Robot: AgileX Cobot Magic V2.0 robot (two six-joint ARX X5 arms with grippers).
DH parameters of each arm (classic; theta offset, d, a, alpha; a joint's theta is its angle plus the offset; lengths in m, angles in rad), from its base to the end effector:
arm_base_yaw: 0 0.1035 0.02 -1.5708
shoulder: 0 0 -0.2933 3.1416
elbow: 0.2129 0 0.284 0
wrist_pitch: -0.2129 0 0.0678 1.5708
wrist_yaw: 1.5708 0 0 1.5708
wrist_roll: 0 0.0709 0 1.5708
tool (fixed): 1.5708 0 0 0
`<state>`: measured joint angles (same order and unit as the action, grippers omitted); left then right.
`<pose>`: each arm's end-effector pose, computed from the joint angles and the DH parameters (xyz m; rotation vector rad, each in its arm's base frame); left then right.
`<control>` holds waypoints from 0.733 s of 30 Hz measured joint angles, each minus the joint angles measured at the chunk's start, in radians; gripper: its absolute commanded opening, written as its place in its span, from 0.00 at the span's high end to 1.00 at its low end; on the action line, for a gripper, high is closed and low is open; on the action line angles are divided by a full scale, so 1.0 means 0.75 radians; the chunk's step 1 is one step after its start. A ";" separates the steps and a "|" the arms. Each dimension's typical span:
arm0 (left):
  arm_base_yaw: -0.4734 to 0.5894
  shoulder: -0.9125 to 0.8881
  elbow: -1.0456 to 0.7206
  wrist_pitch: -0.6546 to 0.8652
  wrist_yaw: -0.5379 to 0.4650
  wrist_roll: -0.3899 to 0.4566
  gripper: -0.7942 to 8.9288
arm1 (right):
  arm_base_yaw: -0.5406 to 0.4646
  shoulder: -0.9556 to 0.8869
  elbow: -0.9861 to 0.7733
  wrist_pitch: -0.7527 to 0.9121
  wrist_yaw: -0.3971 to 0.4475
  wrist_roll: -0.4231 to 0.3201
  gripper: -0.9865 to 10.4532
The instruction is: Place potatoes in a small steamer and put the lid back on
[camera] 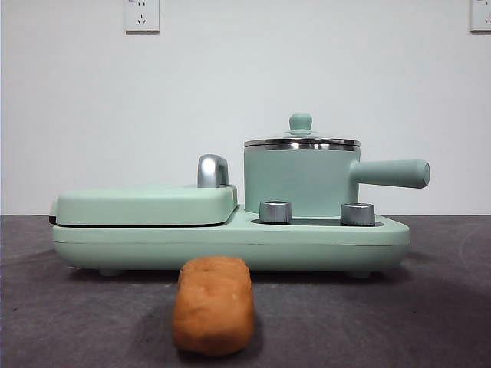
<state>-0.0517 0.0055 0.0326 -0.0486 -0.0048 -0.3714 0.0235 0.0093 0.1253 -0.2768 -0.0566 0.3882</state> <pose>0.1411 -0.0070 0.1696 -0.3707 0.0299 -0.0424 0.1322 0.0071 0.1758 0.3898 0.1743 0.0477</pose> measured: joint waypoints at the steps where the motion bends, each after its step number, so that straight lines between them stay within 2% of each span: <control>1: -0.001 0.000 0.000 0.018 0.024 0.001 0.89 | 0.000 0.005 0.030 -0.024 -0.004 0.008 0.90; 6: -0.002 0.003 0.057 -0.001 0.134 0.001 0.89 | 0.000 0.113 0.251 -0.212 -0.128 0.042 0.90; 12: -0.002 0.075 0.342 -0.164 0.161 0.001 0.89 | 0.000 0.314 0.528 -0.383 -0.301 0.043 0.90; 16: -0.002 0.200 0.549 -0.306 0.231 0.001 0.89 | 0.000 0.462 0.699 -0.397 -0.402 0.044 0.90; 22: -0.002 0.439 0.871 -0.458 0.390 0.001 0.89 | 0.000 0.726 0.912 -0.404 -0.632 0.013 0.90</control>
<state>-0.0528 0.3347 0.6857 -0.3920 0.2878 -0.3706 0.0235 0.5541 0.8093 -0.5800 -0.5304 0.3977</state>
